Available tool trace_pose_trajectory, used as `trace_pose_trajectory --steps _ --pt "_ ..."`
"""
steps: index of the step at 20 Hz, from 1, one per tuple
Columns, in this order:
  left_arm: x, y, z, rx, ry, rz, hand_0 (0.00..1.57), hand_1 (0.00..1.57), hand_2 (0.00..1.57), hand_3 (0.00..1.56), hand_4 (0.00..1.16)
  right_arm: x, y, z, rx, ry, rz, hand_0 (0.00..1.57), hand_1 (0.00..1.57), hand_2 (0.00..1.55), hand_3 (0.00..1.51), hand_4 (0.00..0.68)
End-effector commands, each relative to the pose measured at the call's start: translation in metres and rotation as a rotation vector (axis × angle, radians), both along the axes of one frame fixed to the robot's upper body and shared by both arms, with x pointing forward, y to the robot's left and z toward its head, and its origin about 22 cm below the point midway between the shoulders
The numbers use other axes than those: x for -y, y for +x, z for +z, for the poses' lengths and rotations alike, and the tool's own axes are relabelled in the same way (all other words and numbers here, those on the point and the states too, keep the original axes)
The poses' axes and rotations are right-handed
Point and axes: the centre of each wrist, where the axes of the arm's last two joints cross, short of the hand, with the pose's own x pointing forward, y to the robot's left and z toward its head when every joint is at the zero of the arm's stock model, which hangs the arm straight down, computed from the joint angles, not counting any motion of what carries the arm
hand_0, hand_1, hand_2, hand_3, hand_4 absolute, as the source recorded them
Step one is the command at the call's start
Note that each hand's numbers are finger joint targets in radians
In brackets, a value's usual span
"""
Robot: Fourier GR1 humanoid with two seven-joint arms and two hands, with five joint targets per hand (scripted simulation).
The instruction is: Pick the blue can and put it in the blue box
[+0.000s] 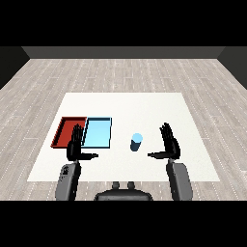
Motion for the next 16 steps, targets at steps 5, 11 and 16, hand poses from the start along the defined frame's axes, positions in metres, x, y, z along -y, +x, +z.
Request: trace_pose_trajectory --steps 5,11,16 --pt "0.005 0.003 0.003 0.005 -0.025 0.021 0.0 0.0 0.0 0.0 0.0 0.0 -0.009 0.005 -0.027 -0.011 -0.021 0.0 0.0 0.0 0.0 0.0" --pt "0.001 0.008 0.005 0.019 -0.03 0.015 0.0 0.0 0.0 0.0 0.0 -0.003 0.003 -0.031 -0.098 0.04 0.025 0.0 0.0 0.0 0.0 0.0" --pt "0.006 -0.009 0.015 -0.007 -0.037 0.016 0.0 0.0 0.0 0.0 0.0 -0.015 0.017 -0.032 -0.128 0.06 -0.002 0.0 0.0 0.0 0.0 0.0"
